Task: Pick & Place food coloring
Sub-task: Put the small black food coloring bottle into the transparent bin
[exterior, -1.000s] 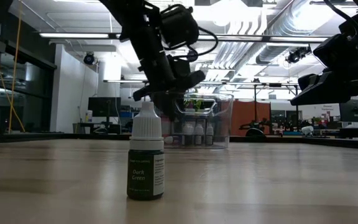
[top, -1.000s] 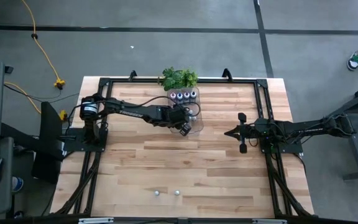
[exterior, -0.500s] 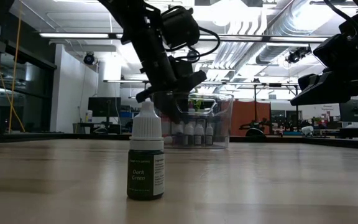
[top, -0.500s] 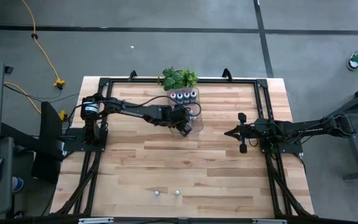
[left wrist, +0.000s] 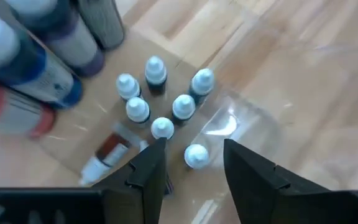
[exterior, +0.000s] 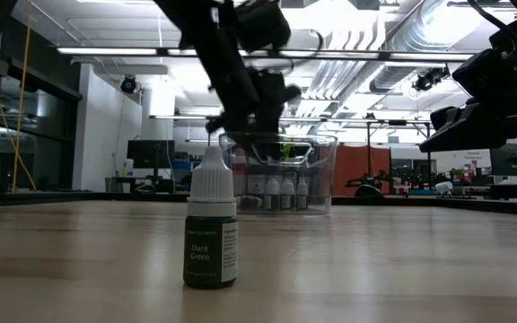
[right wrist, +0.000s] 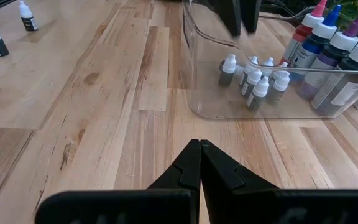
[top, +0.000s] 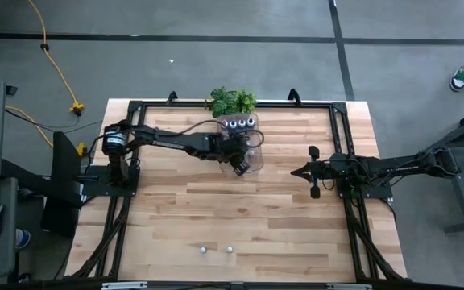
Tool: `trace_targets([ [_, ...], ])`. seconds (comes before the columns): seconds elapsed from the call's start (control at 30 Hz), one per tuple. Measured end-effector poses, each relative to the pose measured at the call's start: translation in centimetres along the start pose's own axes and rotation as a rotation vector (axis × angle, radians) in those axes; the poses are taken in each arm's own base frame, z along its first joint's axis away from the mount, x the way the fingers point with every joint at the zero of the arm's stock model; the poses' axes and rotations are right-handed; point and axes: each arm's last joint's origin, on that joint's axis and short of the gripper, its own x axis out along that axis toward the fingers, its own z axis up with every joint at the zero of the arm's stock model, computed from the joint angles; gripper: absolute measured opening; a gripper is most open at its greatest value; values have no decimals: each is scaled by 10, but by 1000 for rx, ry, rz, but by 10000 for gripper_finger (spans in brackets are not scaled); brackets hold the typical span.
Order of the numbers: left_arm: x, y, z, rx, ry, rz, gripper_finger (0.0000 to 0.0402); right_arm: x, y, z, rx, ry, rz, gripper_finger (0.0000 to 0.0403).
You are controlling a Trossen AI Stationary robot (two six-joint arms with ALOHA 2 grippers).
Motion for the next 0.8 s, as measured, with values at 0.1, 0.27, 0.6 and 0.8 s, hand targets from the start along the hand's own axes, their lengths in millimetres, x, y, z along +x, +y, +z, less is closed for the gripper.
trace_targets([
  [0.1, -20, -2, 16, 19, -49, -41, 152, 0, 0, 0, 0, 0, 0, 0],
  [0.27, -60, -2, 31, 53, -135, -99, 152, 0, 0, 0, 0, -3, -1, 0],
  [0.6, -149, -14, 21, 181, -199, -294, 152, 0, 0, 0, 0, -4, -1, 0],
  [0.8, -188, -24, -11, 352, -59, -431, 152, 0, 0, 0, 0, 0, 0, 0],
])
